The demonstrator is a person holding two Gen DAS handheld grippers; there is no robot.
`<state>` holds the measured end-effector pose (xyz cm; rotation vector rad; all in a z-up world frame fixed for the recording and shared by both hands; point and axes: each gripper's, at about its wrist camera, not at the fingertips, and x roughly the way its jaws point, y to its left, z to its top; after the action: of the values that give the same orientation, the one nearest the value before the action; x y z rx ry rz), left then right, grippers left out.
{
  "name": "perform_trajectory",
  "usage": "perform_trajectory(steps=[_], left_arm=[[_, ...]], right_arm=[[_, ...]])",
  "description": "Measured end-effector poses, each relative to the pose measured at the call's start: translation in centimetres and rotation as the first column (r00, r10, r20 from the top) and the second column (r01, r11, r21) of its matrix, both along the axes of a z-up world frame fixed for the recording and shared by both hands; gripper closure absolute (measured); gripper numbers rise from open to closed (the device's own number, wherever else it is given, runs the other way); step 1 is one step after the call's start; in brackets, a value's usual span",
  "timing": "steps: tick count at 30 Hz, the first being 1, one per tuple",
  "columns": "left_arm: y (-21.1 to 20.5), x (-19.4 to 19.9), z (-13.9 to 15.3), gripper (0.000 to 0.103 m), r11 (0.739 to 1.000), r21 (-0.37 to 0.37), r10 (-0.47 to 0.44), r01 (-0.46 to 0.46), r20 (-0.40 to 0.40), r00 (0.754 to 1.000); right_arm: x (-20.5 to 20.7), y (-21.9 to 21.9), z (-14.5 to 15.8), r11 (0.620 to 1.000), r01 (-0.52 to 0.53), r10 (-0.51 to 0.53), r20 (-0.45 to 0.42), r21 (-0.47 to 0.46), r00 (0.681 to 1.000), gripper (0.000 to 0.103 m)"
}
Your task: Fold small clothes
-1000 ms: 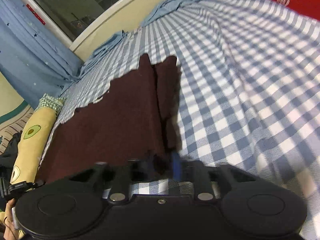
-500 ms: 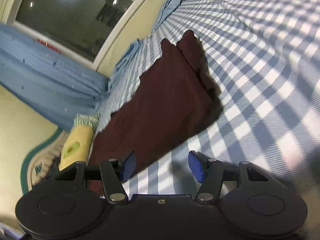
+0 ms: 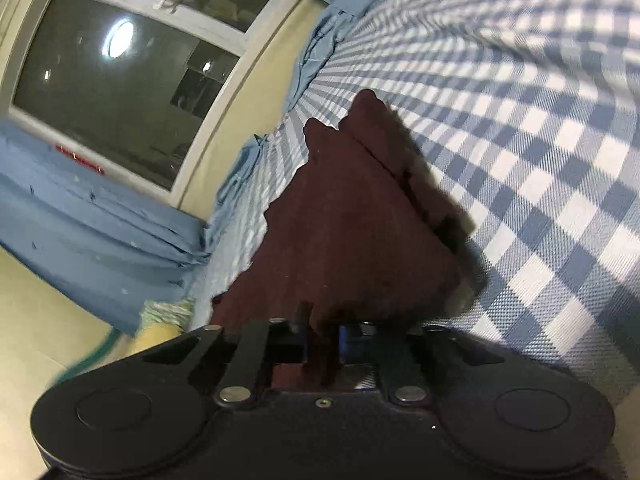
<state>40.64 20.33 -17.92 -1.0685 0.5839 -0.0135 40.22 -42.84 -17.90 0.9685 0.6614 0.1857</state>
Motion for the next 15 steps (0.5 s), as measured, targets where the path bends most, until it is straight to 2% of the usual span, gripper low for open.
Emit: perform_trajectory(steps=[3,7,9,11,13,15], left_arm=[[-0.3,-1.3,1.2,0.083,1.000,-0.003,0.001,-0.001,0.035,0.999],[-0.5,-3.9,3.2,0.083,1.000,0.010,-0.013,0.012,0.070,0.997],[0.0,-6.0,3.4,0.083,1.000,-0.019,-0.009,0.011,0.074,0.997],[0.1,-8.0,3.0,0.083,1.000,-0.017,-0.011,0.012,0.068,0.998],[-0.1,-8.9,2.1,0.082,0.998,0.053,-0.035,0.034,0.014,0.999],[-0.3,-9.3,0.7,0.080,0.995,0.087,-0.037,0.039,-0.033,0.999]], right_arm=[[-0.7,0.9,1.7,0.995,0.009,-0.005,0.037,-0.095,0.999,0.098],[-2.0,1.2,4.5,0.985,-0.007,0.022,0.085,-0.173,0.996,0.098],[-3.3,1.5,5.9,0.976,-0.036,0.056,0.087,-0.212,0.995,0.098],[-5.0,1.6,6.7,0.967,-0.068,0.088,0.073,-0.246,0.993,0.098],[-6.6,1.5,6.0,0.958,-0.092,0.106,0.036,-0.272,0.994,0.098],[-7.3,0.9,3.8,0.961,-0.109,0.104,-0.032,-0.253,0.994,0.097]])
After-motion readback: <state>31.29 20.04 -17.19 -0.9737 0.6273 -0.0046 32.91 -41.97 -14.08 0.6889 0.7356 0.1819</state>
